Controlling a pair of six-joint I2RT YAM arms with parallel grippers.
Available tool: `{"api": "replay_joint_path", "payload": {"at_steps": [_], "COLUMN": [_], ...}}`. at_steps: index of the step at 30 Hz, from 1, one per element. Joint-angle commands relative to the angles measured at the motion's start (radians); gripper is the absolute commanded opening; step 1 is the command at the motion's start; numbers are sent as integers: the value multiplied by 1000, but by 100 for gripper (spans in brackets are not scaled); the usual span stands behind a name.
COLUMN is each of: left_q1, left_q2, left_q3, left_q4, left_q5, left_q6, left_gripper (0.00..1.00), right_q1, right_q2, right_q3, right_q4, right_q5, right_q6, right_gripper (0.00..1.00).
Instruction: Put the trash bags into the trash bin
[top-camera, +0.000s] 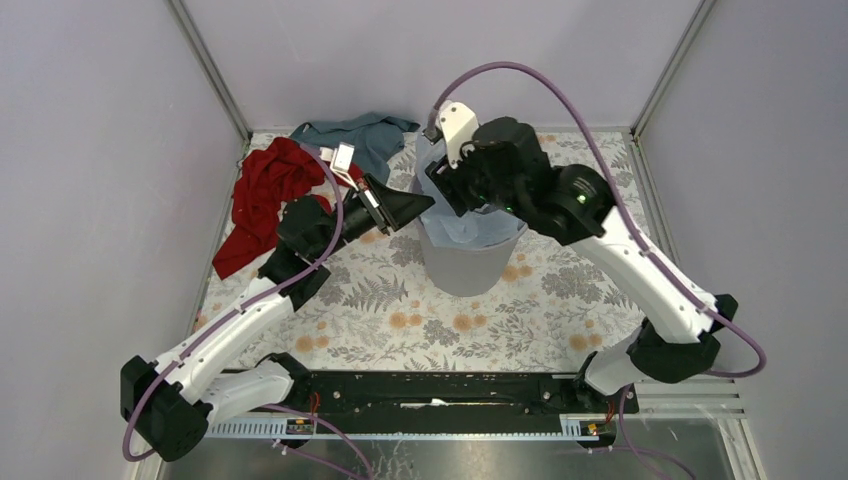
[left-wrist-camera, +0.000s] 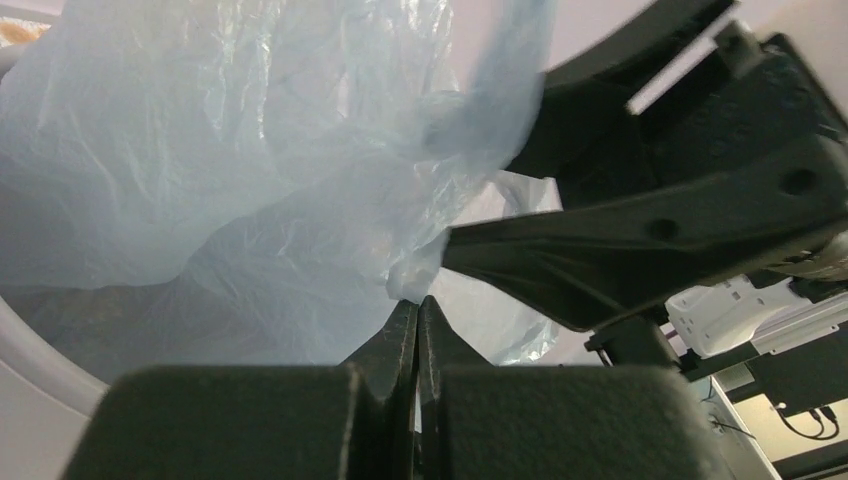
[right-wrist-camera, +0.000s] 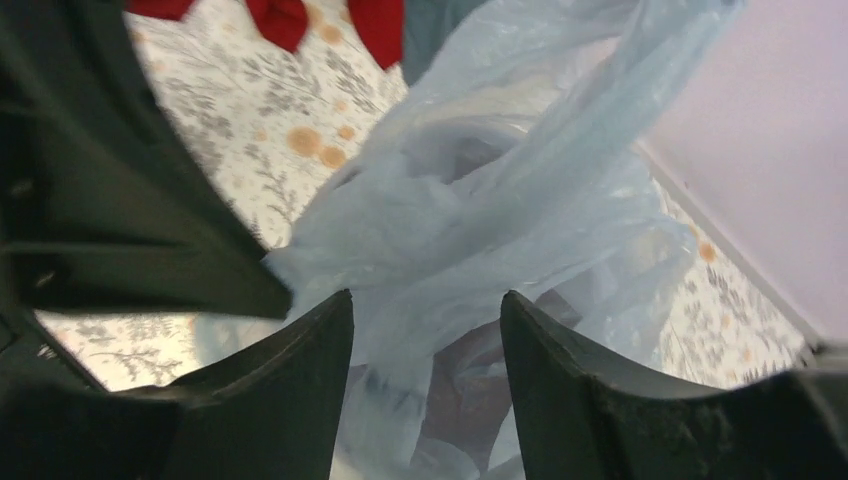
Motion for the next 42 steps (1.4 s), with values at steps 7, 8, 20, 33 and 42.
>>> {"api": "replay_joint_path", "payload": {"at_steps": [7,8,20,33,42], "left_q1": [7,7,6,7,6], "left_q2": [-33,-35,-46,-149,-214], "left_q3": [-21,-23,-54,-144,-13], "left_q4": [85,82,77,18,-319], "left_q5": [18,17,6,1,-44], "left_q6": [-24,-21,-26,13,229], "left_gripper": [0,0,0,0,57], "right_q1": [94,93,94,92,92], "right_q2": [-1,-12,-136,-304,-341], "right_q3": [-175,-178,-347,-384,-419], "right_q4": [162,166,272,522,511], "right_q5": [338,347,623,431,324], "right_q6": [64,58,-47,274,368], "right_gripper": [96,95,39,0,0]}}
